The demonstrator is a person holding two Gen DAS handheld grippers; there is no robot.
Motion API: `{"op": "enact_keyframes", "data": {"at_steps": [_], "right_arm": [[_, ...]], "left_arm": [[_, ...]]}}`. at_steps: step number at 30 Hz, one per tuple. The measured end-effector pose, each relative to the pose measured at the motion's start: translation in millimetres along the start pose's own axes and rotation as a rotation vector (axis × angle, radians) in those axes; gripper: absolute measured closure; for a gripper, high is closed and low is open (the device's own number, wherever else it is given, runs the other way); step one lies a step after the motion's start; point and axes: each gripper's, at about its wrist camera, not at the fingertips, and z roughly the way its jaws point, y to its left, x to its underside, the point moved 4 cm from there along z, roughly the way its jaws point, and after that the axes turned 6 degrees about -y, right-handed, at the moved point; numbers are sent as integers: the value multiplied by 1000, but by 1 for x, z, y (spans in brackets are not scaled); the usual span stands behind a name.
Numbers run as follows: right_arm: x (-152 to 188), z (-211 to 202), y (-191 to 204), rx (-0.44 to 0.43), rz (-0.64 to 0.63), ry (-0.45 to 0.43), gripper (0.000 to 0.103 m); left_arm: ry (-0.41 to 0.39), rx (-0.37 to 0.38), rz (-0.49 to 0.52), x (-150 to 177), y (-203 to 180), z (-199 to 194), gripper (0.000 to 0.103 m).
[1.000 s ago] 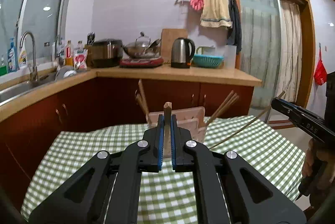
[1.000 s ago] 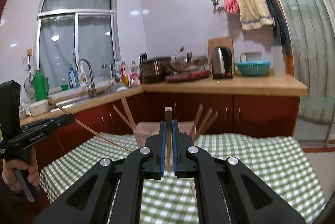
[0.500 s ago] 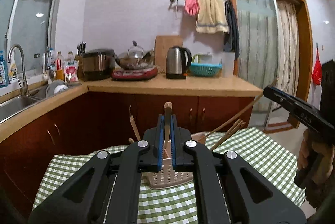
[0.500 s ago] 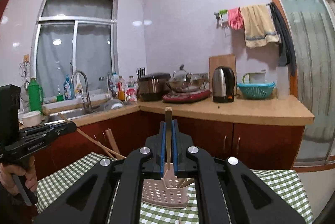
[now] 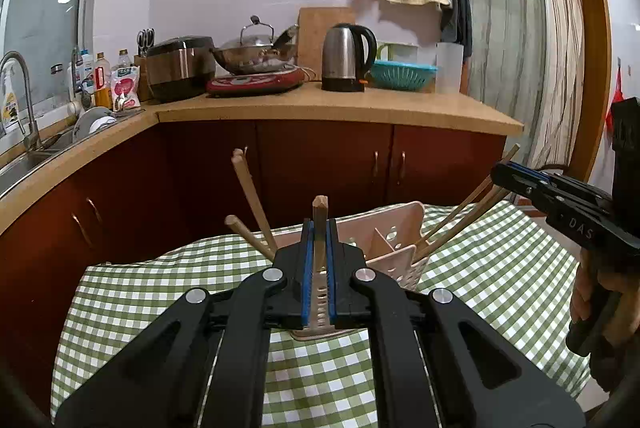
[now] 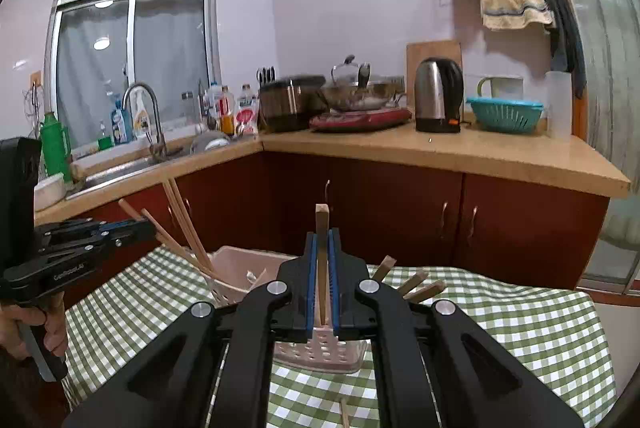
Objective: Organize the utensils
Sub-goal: 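Open both tools to release the chopsticks into the holder, then lower the right tool and close it on a chopstick while the left tool closes on another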
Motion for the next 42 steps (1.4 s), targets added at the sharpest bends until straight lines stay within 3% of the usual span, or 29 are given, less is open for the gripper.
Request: {"op": "enact_keyframes", "data": {"at_steps": [3,5,7,10,13,17,23,33,42], "right_arm": [[4,8,1,2,-2,16,97],[8,12,0,-4,5,31,97],[10,13,-1,-4,12,31,94],[10,10,-2,0,21,12,70],[4,3,-1,-4,19,-23,66],[-6,-15,1,5,6,-82,59],[-5,-52,0,25,-17,-146,57],[65,-100,-7,55,-32,-113,57],[166,-123,-15,82,-25,52,58]], "left_arm": [[26,2,0,3,0,12,96],[46,9,-14,7,3,19,88],[46,-2,-13,10,4,22,70],[44,1,-6,13,3,24,62],[25,0,-1,11,3,21,50],[-4,-7,2,8,2,12,41],[-61,-18,-3,13,-1,-15,33],[-139,-76,-37,61,-2,-64,25],[-29,-154,-83,135,9,-84,25]]}}
